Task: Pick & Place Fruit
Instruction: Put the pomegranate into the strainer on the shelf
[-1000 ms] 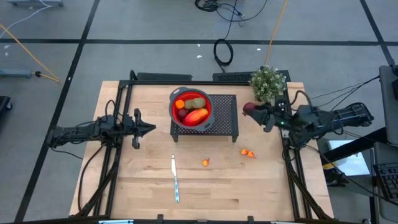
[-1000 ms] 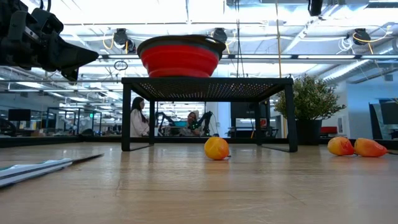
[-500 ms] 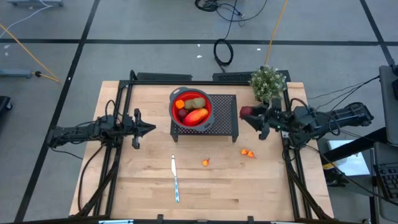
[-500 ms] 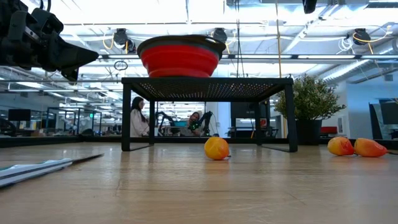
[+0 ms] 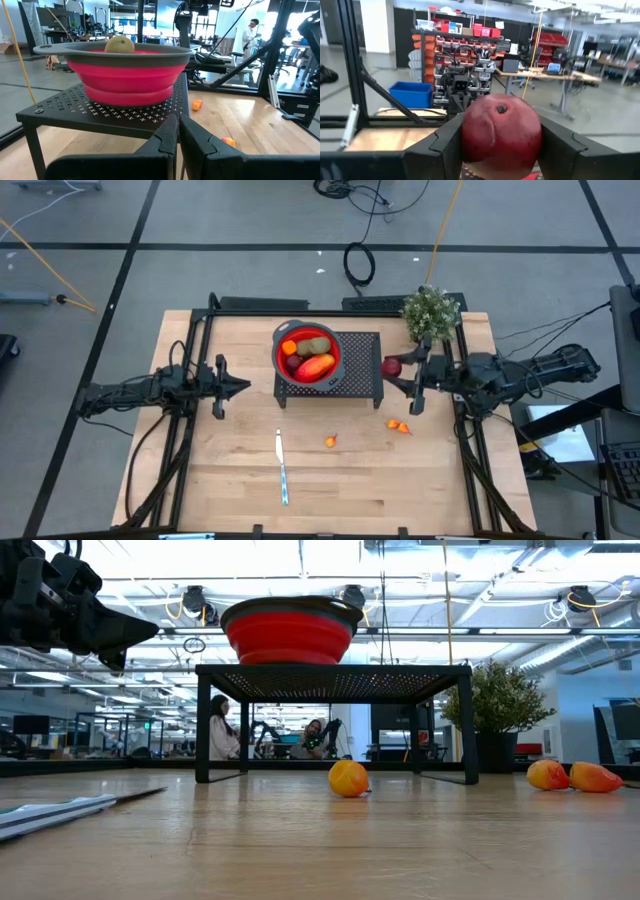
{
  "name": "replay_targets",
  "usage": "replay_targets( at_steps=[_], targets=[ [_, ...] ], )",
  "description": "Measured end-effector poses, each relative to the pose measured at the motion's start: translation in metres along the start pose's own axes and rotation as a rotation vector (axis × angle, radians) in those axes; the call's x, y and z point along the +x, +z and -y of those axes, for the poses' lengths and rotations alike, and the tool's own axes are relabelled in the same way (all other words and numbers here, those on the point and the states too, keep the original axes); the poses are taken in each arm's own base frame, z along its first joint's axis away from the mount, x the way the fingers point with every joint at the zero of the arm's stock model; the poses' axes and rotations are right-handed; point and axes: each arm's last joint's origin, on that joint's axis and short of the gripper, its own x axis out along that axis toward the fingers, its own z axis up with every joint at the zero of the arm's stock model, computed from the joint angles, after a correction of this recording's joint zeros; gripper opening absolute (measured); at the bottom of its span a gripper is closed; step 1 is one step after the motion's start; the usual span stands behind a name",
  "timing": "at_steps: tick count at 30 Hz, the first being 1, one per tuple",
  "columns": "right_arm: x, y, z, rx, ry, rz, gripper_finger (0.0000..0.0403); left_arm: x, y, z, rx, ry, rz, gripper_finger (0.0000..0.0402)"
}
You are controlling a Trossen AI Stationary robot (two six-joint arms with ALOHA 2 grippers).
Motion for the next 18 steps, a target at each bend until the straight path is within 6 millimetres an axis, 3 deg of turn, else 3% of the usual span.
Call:
replay_targets(
  at_steps=[12,18],
  targets=[
    [0.0000,0.0011,0.0001,-0.312,-0.002,0.011,0.0191,0.0000,0.0000,0.0000,-0.003,0.000,0.000,0.0021],
    [0.0000,0.0022,0.0002,-0.357,-0.006,0.021,0.0189,0.0000,0.0000,0.0000,-0.006,0.000,0.000,0.0021]
  ],
)
